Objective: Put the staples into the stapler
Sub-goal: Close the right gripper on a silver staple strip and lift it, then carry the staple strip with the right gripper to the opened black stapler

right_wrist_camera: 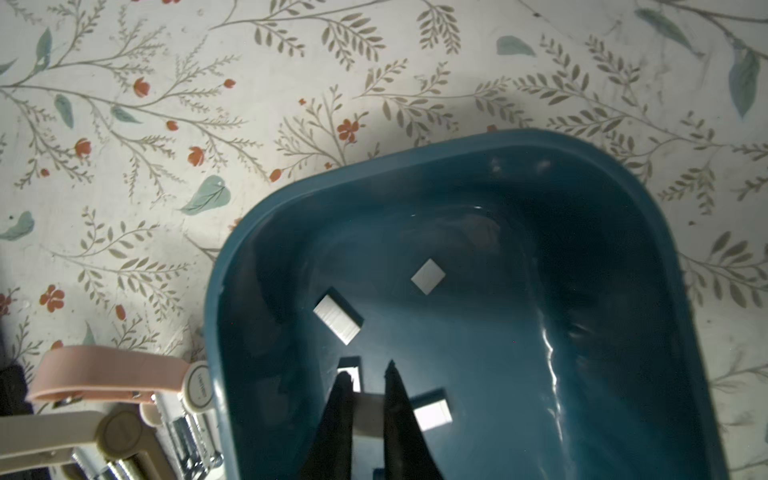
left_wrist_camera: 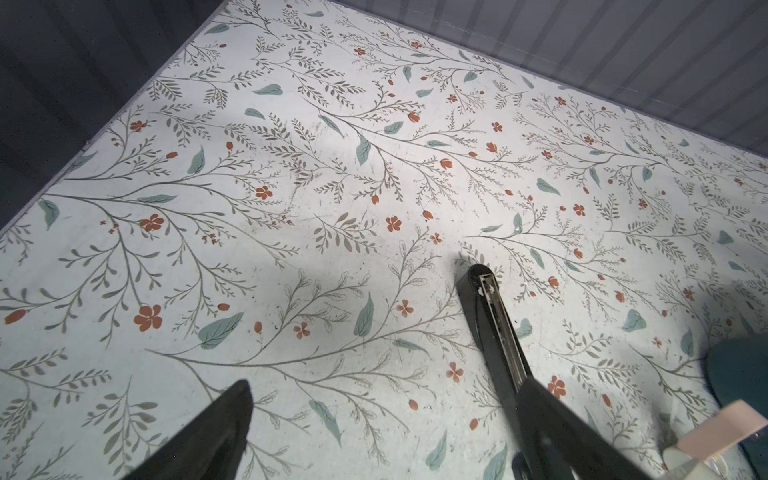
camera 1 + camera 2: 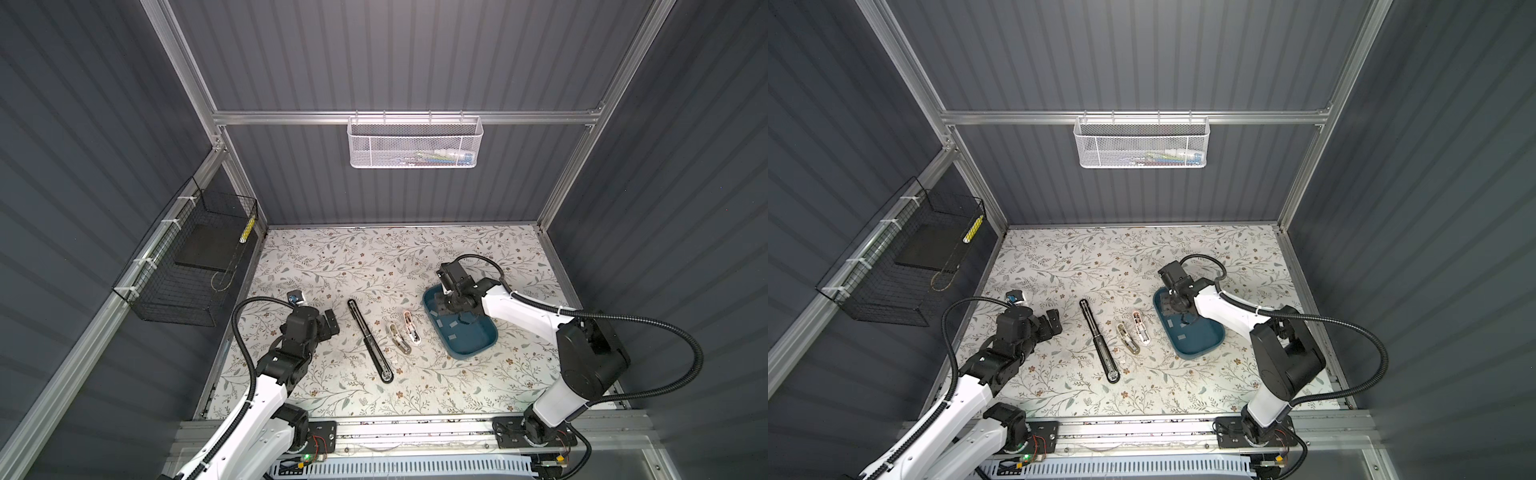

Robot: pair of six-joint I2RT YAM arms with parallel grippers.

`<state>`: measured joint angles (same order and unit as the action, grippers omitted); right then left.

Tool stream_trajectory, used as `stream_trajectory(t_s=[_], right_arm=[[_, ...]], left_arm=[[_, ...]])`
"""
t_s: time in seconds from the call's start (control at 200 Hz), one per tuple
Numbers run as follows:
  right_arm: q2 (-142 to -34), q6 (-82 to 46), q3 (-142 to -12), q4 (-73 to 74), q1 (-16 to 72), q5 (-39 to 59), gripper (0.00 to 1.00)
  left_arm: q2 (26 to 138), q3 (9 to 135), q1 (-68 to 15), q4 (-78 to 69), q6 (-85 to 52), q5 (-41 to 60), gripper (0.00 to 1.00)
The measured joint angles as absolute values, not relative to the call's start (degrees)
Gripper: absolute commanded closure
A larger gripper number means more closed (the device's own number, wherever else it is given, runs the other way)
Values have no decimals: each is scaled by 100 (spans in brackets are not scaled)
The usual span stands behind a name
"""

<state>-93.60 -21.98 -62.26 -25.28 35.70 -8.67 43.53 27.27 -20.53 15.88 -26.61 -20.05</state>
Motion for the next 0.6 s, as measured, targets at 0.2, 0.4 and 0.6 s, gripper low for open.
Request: stream_trajectory(t_s=[0.2,0.4,0.6], right_arm=[[-8348,-2158,-6195,-2718,4226,-1358,88],[-7756,-2174,-5924,-2392,5019,-1616,90],[-8501,-2250,-5894,-2029,5933,-1754,92]], left_arm=[[4287,2724,-2053,1586,-2676,-1920,1],[4630,2724,-2053,1597,-2707,-1868,1],[4436,2724,-2053,1634,-2707,-1772,0]])
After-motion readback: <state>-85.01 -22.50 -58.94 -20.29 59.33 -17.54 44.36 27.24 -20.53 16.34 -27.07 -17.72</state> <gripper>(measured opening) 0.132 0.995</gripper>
